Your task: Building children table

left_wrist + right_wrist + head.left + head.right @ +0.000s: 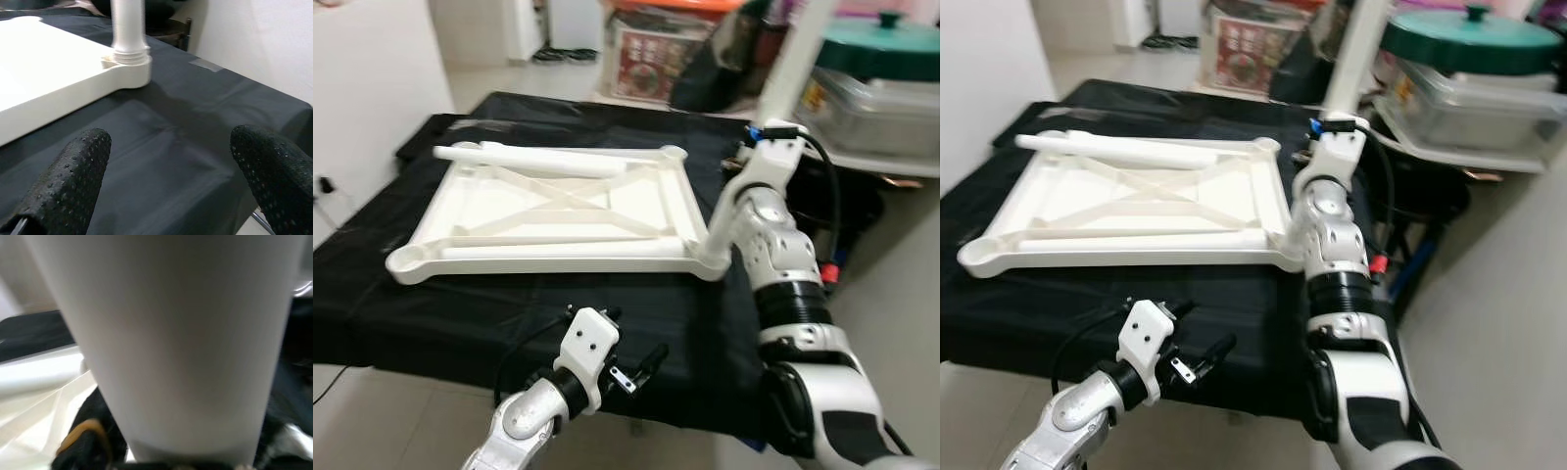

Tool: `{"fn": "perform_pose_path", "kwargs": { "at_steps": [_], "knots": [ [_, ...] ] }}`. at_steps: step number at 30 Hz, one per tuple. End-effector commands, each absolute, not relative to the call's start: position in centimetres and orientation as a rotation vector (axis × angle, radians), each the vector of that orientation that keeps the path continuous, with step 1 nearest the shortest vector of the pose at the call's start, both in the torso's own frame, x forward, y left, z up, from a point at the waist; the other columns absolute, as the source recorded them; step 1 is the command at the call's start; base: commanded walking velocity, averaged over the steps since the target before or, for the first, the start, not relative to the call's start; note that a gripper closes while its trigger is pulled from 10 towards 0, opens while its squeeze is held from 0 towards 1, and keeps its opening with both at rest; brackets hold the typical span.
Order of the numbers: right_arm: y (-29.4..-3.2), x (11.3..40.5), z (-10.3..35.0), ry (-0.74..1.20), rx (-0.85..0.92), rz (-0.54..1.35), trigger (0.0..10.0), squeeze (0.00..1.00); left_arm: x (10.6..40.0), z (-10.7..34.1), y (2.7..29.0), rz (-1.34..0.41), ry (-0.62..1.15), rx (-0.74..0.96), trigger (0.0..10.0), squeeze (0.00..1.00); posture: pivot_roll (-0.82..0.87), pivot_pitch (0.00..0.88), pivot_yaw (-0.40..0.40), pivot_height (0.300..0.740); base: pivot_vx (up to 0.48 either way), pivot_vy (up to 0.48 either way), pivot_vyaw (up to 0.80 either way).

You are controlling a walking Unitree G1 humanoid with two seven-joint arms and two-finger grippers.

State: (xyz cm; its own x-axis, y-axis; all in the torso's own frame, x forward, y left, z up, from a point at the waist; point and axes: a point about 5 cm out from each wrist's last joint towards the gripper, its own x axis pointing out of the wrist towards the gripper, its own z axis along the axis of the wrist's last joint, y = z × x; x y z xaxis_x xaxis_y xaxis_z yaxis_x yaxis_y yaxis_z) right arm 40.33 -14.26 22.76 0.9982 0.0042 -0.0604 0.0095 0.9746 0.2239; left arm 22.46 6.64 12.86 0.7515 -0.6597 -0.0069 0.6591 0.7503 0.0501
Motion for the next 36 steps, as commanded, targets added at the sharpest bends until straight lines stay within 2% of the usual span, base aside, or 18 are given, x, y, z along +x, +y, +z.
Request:
{"fn": "perform_pose_path", "kwargs": {
  "at_steps": [1, 2, 4, 7, 10, 14, 18, 24, 25, 27, 28, 34, 35, 36],
  "knots": [
    [-12.5, 40.5, 22.4, 0.089, 0.242, 0.159, 10.0, 1.00, 22.5, 12.3, 6.7, -0.713, 0.019, 0.064, 10.0, 0.00, 0.13, 0.059, -0.081, 0.740, 0.000, 0.000, 0.00],
    [-11.7, 39.9, 23.0, 0.076, 0.148, 0.506, 10.0, 1.00, 22.4, 12.3, 6.7, -0.712, 0.018, 0.063, 10.0, 0.00, 0.13, 0.051, -0.084, 0.740, 0.000, 0.000, 0.00],
    [-11.7, 39.9, 23.0, 0.076, 0.148, 0.506, 10.0, 1.00, 22.4, 12.3, 6.7, -0.712, 0.018, 0.063, 10.0, 0.00, 0.13, 0.051, -0.084, 0.740, 0.000, 0.000, 0.00],
    [-12.3, 37.9, 22.9, 0.105, 0.022, 0.841, 10.0, 1.00, 22.4, 12.2, 6.6, -0.712, 0.018, 0.061, 10.0, 0.00, 0.13, 0.050, -0.082, 0.740, 0.000, 0.000, 0.00],
    [-13.3, 37.0, 23.3, 0.090, -0.002, 0.947, 10.0, 1.00, 22.4, 12.1, 6.6, -0.714, 0.019, 0.062, 10.0, 0.00, 0.13, 0.044, -0.086, 0.740, 0.000, 0.000, 0.00],
    [-13.6, 36.7, 23.5, 0.081, -0.006, 0.989, 10.0, 1.00, 22.4, 12.1, 6.6, -0.714, 0.020, 0.063, 10.0, 0.00, 0.13, 0.044, -0.086, 0.740, 0.000, 0.000, 0.00],
    [-16.1, 35.6, 25.4, 0.026, 0.024, 1.213, 10.0, 1.00, 22.4, 12.1, 6.6, -0.714, 0.020, 0.065, 10.0, 0.00, 0.14, 0.038, -0.085, 0.740, 0.000, 0.000, 0.00],
    [-17.0, 34.1, 26.1, 0.036, 0.094, 1.428, 10.0, 1.00, 22.3, 12.0, 6.7, -0.719, 0.022, 0.066, 10.0, 0.00, 0.14, 0.037, -0.084, 0.740, 0.000, 0.000, 0.00],
    [-17.0, 33.8, 26.1, 0.040, 0.103, 1.463, 10.0, 0.83, 22.3, 12.0, 6.7, -0.720, 0.023, 0.067, 10.0, 0.00, 0.14, 0.038, -0.081, 0.740, 0.000, 0.000, 0.00],
    [-17.0, 33.6, 26.1, 0.045, 0.106, 1.486, 10.0, 0.83, 22.3, 12.0, 6.7, -0.721, 0.024, 0.067, 10.0, 0.00, 0.14, 0.039, -0.080, 0.740, 0.000, 0.000, 0.00],
    [-16.9, 33.5, 26.0, 0.049, 0.099, 1.500, 10.0, 0.00, 22.3, 12.0, 6.7, -0.721, 0.024, 0.068, 10.0, 0.00, 0.14, 0.039, -0.084, 0.740, 0.000, 0.000, 0.00],
    [-16.5, 34.1, 25.4, 0.055, 0.045, 1.464, 10.0, 0.00, 22.4, 12.0, 6.7, -0.718, 0.022, 0.071, 10.0, 0.00, 0.15, 0.044, -0.082, 0.740, 0.000, 0.000, 0.00],
    [-16.5, 34.4, 25.2, 0.051, 0.034, 1.438, 3.5, 0.00, 22.4, 12.0, 6.7, -0.717, 0.022, 0.071, 10.0, 0.00, 0.15, 0.044, -0.081, 0.740, 0.000, 0.000, 0.00],
    [-16.5, 34.4, 25.2, 0.051, 0.034, 1.438, 3.5, 0.00, 22.4, 12.0, 6.7, -0.717, 0.022, 0.071, 10.0, 0.00, 0.15, 0.044, -0.081, 0.740, 0.000, 0.000, 0.00]
  ]
}}
